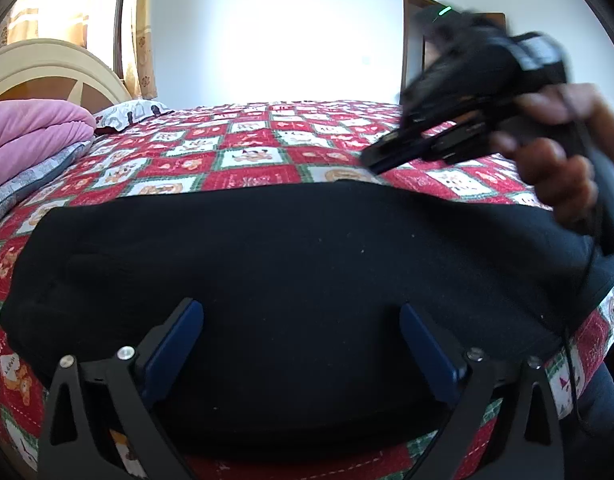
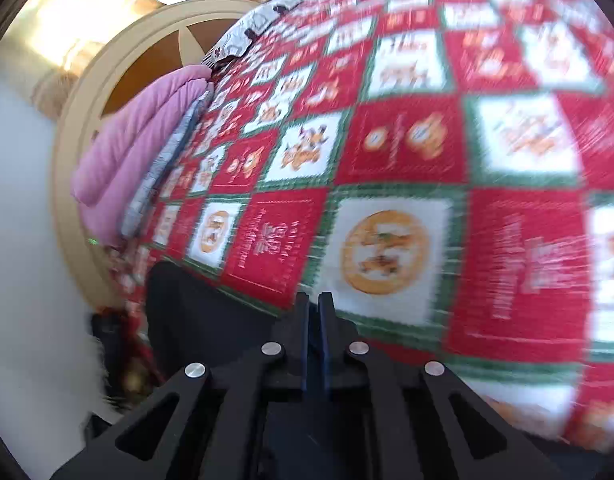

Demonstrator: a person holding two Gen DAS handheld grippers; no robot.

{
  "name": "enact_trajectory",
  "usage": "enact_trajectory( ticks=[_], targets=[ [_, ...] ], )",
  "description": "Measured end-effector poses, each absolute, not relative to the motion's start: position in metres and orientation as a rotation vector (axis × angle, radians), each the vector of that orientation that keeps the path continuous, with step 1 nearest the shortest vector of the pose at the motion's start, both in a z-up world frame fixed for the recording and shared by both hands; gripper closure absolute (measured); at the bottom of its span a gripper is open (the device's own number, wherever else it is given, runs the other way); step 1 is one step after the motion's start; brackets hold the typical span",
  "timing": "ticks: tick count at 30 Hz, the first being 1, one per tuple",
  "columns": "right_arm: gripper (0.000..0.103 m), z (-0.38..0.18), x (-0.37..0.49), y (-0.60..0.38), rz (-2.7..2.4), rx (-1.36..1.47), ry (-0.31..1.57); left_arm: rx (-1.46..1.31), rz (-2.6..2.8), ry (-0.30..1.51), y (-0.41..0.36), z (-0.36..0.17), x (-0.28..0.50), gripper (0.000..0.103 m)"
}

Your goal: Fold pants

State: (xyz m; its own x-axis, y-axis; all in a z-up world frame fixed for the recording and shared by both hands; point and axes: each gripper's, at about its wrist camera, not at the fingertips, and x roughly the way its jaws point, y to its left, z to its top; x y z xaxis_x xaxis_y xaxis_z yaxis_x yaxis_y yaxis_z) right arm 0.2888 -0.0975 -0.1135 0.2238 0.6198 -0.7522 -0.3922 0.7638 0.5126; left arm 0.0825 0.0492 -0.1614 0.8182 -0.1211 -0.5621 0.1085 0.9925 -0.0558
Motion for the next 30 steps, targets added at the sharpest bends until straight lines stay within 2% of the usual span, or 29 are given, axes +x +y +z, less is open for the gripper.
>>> enact_trajectory(
  ticks=[2,4,7,16,21,25,30],
  targets=[
    [0.079,-0.096,0.269,-0.109,0.656,0.135,1.078,-0.036,-0.122,0.607,0.050,-0.161,0.083,0.001],
    [0.065,-0.080,0.242,-0.126,0.628,0.083,1.008,-0.049,-0.119,0.616,0.051,-0.160,0.084,0.001],
    [0.056,-0.074,0.208,-0.144,0.593,0.032,0.954,-0.046,-0.112,0.629,0.049,-0.160,0.085,0.000],
    [0.055,-0.129,0.141,-0.161,0.472,-0.220,0.968,-0.031,-0.089,0.652,0.046,-0.160,0.083,0.000],
    [0.052,-0.131,0.120,-0.170,0.452,-0.258,0.911,-0.017,-0.083,0.634,0.045,-0.163,0.081,0.000],
    [0.042,-0.136,0.117,-0.169,0.489,-0.258,0.875,-0.020,-0.074,0.641,0.045,-0.161,0.079,0.000],
    [0.042,-0.116,0.119,-0.194,0.503,-0.159,0.905,-0.039,-0.066,0.675,0.042,-0.154,0.075,0.000]
  ],
)
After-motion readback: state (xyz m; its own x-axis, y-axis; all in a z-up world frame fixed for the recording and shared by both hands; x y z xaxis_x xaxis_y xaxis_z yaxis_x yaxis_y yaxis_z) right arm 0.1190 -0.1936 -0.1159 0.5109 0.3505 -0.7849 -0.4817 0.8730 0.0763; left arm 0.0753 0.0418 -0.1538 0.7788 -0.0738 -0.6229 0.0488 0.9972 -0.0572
